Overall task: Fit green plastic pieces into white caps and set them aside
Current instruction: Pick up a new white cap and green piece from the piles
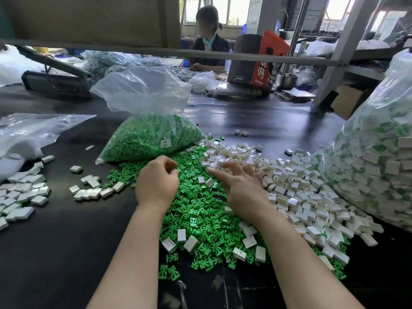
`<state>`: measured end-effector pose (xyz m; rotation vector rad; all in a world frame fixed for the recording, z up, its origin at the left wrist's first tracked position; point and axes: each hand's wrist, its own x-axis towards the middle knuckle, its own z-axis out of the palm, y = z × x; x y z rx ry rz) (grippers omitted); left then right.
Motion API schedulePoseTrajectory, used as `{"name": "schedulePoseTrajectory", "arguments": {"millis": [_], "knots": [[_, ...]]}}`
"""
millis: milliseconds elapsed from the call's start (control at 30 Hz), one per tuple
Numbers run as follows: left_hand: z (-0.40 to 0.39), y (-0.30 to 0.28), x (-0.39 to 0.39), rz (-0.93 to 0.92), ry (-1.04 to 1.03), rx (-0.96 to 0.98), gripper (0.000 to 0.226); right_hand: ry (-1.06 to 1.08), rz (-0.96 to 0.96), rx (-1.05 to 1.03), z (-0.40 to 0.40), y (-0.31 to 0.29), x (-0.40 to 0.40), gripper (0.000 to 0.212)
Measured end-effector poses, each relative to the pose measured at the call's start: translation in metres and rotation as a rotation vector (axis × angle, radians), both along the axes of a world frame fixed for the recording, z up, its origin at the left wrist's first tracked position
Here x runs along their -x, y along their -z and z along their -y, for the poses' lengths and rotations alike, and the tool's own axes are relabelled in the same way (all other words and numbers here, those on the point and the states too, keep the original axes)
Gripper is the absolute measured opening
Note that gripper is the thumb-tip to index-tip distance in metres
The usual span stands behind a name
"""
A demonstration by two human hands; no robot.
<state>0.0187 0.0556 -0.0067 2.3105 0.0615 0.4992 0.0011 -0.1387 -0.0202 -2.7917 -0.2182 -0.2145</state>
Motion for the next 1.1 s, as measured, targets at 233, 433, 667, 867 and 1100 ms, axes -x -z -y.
{"name": "schedulePoseTrajectory", "arguments": {"millis": [233, 433, 667, 867, 1100], "knots": [[0.036, 0.003, 0.002, -0.073, 0.241, -0.074, 0.011, 0.037, 0.051, 0.046, -0.009, 0.002, -0.002, 0.05], [0.049, 0.006, 0.007, -0.106, 0.278, -0.258, 0.027, 0.106, 0.115, 0.093, -0.008, 0.001, -0.002, 0.038], [0.048, 0.006, 0.008, -0.103, 0.279, -0.196, 0.009, 0.118, 0.144, 0.07, -0.007, 0.003, -0.003, 0.037], [0.043, 0.007, 0.006, -0.104, 0.296, -0.03, 0.014, 0.106, 0.173, 0.098, -0.006, 0.004, -0.003, 0.027], [0.038, 0.005, 0.006, -0.144, 0.343, 0.372, 0.018, 0.1, 0.188, 0.027, -0.005, 0.005, -0.002, 0.021]]}}
